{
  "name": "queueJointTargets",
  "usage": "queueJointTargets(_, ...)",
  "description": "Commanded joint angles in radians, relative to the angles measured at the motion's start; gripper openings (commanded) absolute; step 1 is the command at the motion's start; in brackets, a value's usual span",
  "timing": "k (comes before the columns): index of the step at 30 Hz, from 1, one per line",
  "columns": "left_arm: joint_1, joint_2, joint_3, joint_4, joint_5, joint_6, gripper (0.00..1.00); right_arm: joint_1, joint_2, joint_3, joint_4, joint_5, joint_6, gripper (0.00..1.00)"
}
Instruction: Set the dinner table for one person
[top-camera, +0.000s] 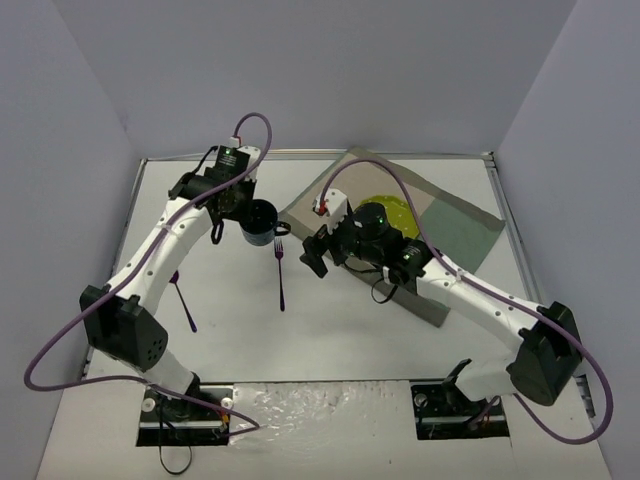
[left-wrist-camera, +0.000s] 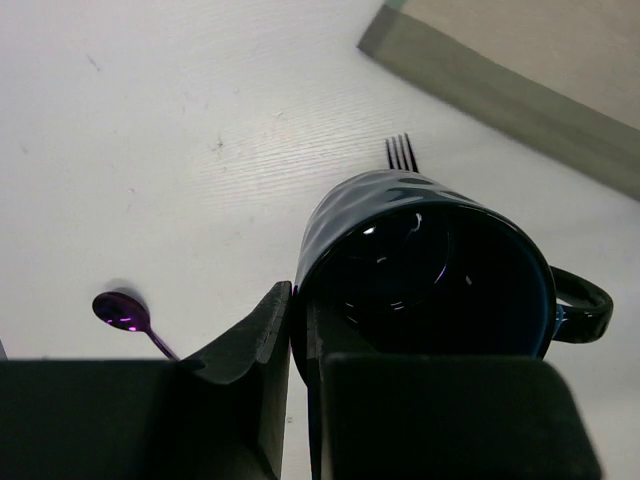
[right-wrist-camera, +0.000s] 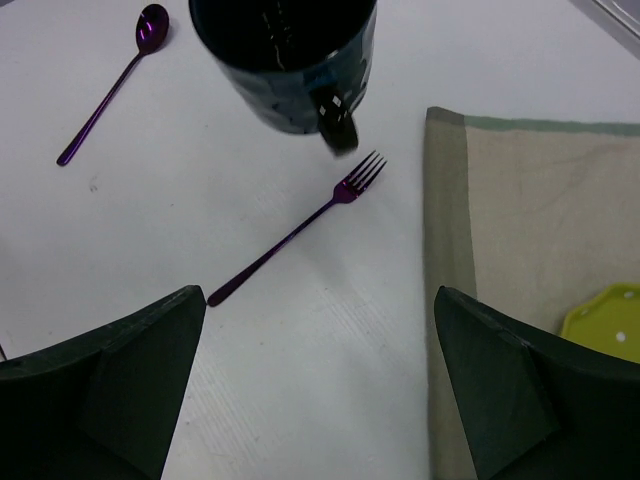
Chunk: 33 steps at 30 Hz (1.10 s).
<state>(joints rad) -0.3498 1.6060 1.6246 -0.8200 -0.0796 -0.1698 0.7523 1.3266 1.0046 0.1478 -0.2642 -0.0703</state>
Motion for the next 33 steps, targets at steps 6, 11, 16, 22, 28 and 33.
queueJointTargets(6, -0.104, -0.187, -0.055, 0.009, 0.015, 0.067, 0.00, 0.033, 0.130, 0.179, -0.014, -0.044, -0.167, 0.90)
queueJointTargets(11, -0.129, -0.194, -0.048, -0.010, 0.020, 0.060, 0.00, 0.055, 0.170, 0.213, -0.018, -0.048, -0.174, 0.80)
queueJointTargets(16, -0.142, -0.196, -0.034, -0.012, 0.032, 0.052, 0.00, 0.072, 0.196, 0.228, -0.019, -0.033, -0.177, 0.69)
queueJointTargets(22, -0.152, -0.178, -0.014, -0.024, 0.035, 0.047, 0.00, 0.099, 0.219, 0.253, -0.017, -0.011, -0.183, 0.57)
queueJointTargets(28, -0.162, -0.167, -0.002, -0.031, 0.033, 0.045, 0.00, 0.112, 0.236, 0.269, -0.018, 0.005, -0.186, 0.42)
queueJointTargets(33, -0.163, -0.164, 0.003, -0.031, 0.034, 0.042, 0.00, 0.118, 0.240, 0.271, -0.017, 0.029, -0.185, 0.20)
